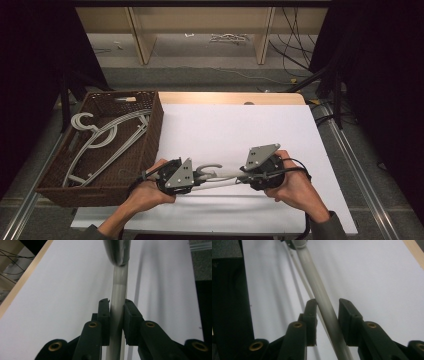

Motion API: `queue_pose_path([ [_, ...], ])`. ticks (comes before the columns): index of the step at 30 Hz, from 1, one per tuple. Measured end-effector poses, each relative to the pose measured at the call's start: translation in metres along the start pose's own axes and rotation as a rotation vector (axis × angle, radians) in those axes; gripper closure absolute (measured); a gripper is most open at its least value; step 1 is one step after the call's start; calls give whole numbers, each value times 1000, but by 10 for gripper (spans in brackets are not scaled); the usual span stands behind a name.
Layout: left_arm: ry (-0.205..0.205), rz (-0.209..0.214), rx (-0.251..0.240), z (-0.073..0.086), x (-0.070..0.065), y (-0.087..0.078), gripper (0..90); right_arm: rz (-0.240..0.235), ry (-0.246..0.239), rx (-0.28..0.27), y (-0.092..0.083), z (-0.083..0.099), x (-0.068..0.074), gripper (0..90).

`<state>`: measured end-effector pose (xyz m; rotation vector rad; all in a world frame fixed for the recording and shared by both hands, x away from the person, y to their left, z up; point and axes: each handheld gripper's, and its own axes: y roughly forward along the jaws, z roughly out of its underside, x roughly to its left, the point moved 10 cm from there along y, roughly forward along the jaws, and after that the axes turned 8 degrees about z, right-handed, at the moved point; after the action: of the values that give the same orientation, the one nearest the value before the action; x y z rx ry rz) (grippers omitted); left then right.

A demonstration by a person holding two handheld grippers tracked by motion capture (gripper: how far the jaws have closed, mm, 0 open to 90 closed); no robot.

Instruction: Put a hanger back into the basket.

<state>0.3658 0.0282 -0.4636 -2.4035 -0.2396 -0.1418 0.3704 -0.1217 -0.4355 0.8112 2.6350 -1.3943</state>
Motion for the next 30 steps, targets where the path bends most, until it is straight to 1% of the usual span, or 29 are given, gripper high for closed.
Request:
queue_pose_path([
  [1, -13, 4, -12, -2, -1, 1, 789, 12, 10, -9, 0, -1, -2, 620],
  [2, -34, 12, -19, -3, -2, 1, 793, 25, 29, -14, 0, -2, -4, 583],
  [3, -35, 13, -14, -4, -1, 1, 794, 35, 38, -20, 0, -3, -5, 568],
  [4, -40, 4, -22, -5, 0, 1, 795, 45, 52, -25, 0, -4, -6, 541],
  [5, -59, 6, -33, -7, 0, 1, 795, 48, 69, -33, -1, -5, -7, 510],
  [6, -73, 8, -40, -8, 2, 0, 796, 53, 74, -39, -1, -6, -8, 483],
  [7, -81, 7, -46, -9, 4, -2, 796, 62, 95, -53, -2, -8, -9, 459],
  [8, -86, -1, -46, -9, 6, -3, 796, 68, 103, -67, -3, -10, -11, 435],
  [9, -100, -11, -47, -8, 9, -4, 797, 94, 114, -90, -4, -12, -15, 409],
  [10, -96, -19, -29, -6, 14, -6, 797, 114, 126, -108, -5, -13, -19, 390],
  [11, -123, -22, -42, -6, 16, -6, 797, 123, 143, -121, -7, -14, -21, 377],
  [12, -139, -29, -45, -6, 19, -6, 797, 133, 157, -139, -10, -16, -25, 367],
  [13, -143, -31, -34, -4, 22, -8, 797, 146, 180, -164, -12, -18, -28, 359],
  [14, -163, -31, -45, -4, 23, -8, 797, 157, 203, -182, -14, -19, -31, 351],
  [15, -180, -37, -55, -4, 25, -8, 797, 171, 215, -200, -16, -20, -35, 343],
  [16, -185, -38, -53, -4, 28, -9, 797, 181, 234, -210, -18, -20, -37, 337],
  [17, -192, -40, -54, -4, 30, -10, 797, 192, 244, -224, -19, -19, -39, 331],
  [20, -234, -41, -78, -9, 37, -13, 797, 193, 280, -250, -20, -16, -39, 316],
  [21, -254, -42, -92, -11, 39, -14, 796, 198, 289, -259, -19, -14, -40, 312],
  [22, -280, -30, -108, -14, 40, -14, 797, 210, 299, -272, -20, -13, -42, 310],
  [23, -304, -30, -119, -16, 42, -15, 796, 218, 314, -283, -20, -11, -42, 310],
  [24, -320, -28, -129, -18, 44, -17, 797, 227, 324, -297, -22, -9, -44, 309],
  [26, -363, -20, -145, -22, 49, -20, 796, 228, 357, -323, -25, -6, -44, 294],
  [27, -366, -23, -147, -23, 52, -22, 796, 229, 382, -327, -26, -4, -43, 273],
  [28, -371, -30, -150, -25, 55, -24, 796, 228, 394, -321, -27, -2, -42, 266],
  [29, -377, -41, -148, -26, 58, -27, 796, 228, 394, -321, -28, -1, -40, 266],
  [30, -389, -37, -153, -27, 59, -30, 796, 232, 395, -326, -28, 0, -38, 264],
])
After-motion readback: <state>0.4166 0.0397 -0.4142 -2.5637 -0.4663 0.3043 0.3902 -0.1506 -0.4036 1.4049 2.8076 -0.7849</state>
